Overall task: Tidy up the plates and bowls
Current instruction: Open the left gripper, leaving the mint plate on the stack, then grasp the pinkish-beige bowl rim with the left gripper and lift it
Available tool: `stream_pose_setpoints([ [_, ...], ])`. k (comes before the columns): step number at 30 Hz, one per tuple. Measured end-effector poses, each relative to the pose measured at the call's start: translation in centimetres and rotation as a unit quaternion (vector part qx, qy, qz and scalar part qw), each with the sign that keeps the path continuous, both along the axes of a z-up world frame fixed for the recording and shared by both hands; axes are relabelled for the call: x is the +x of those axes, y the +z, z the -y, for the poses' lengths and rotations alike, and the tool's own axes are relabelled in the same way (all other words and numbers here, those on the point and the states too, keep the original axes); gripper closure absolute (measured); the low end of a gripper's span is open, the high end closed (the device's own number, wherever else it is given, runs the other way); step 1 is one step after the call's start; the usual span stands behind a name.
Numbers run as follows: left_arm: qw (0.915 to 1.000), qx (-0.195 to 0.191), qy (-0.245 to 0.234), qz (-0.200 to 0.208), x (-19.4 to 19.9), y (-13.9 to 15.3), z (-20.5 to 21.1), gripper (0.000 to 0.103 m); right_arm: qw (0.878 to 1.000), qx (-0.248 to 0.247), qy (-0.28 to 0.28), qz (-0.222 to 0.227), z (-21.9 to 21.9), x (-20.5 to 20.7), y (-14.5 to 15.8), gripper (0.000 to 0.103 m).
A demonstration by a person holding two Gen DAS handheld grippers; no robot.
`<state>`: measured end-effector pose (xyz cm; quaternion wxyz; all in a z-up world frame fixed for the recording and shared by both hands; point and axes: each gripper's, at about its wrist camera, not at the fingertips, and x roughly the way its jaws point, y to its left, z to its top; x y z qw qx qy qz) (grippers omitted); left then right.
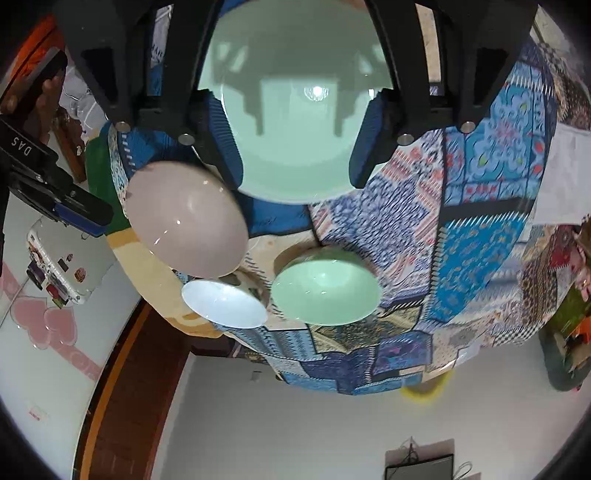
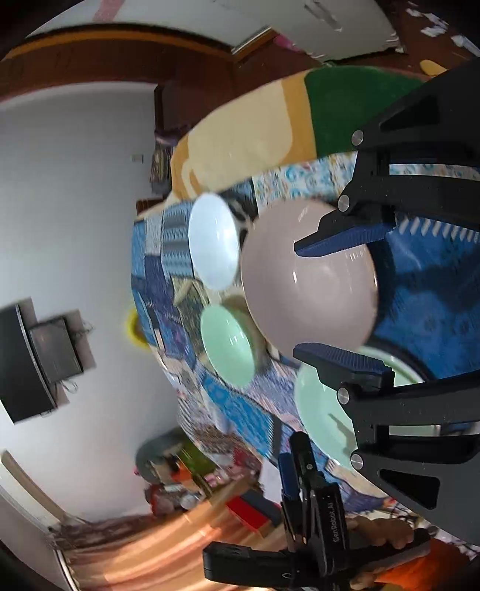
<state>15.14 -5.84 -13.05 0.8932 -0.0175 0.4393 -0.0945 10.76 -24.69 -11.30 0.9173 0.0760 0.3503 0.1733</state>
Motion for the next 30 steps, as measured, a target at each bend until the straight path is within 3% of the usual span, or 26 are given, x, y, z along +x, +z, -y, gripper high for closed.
stream_pose_setpoints([
  [6,0.9996,0.012,-0.014,-0.022,3.3,-1.7,2.6,0.042,0.999,-0.002,-0.035,-0.004,1.8,1.2,-1.3,0.056],
  [19,0.9969,0.026,-0.033,-0.068,7.9,-6.0,6.0,0.043,0.998,0.013,-0.052,-0.04,2.9,2.5,-5.1,0.056],
  [26,0.9955,0.023,-0.037,-0.084,9.1,-7.5,6.8,0.059,0.997,0.019,-0.039,-0.065,2.4,2.9,-6.8,0.056],
  [28,0.9951,0.019,-0.041,-0.088,9.2,-7.8,6.8,0.066,0.997,0.026,-0.035,-0.065,2.3,2.9,-7.0,0.068],
  [30,0.995,0.012,-0.048,-0.087,9.1,-7.9,6.9,0.075,0.997,0.034,-0.035,-0.062,2.3,2.8,-7.0,0.072],
])
